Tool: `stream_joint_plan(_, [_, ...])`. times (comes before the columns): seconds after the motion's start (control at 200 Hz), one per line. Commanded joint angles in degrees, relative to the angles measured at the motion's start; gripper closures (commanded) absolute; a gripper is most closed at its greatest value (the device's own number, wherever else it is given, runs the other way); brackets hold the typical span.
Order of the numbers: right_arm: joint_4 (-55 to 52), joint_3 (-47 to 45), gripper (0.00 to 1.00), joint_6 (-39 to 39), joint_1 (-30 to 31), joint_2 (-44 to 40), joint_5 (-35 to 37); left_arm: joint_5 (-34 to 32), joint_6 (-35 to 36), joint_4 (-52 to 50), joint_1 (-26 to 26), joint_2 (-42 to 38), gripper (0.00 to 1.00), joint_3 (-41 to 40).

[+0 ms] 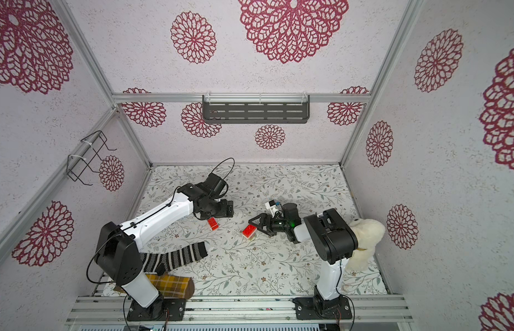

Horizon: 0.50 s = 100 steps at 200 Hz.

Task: Assemble an ice cream with lego
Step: Assemble the lego brick with the lego brick, then pick up the lego brick from the center of the board.

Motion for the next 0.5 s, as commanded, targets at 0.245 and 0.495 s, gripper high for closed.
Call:
stream_joint_plan(0.245, [6.31, -3.04, 0.07, -0.38, -0.05, -7.86, 2.73, 10.26, -6.79, 4.17, 7.98, 0.46, 0.1, -8.1])
stream_joint_plan(0.495, [-3.31, -4.35, 0.07, -6.78, -1.22, -15.64, 11.17, 6.15, -18.2, 4.66, 8.94, 4.75, 0.13, -4.86])
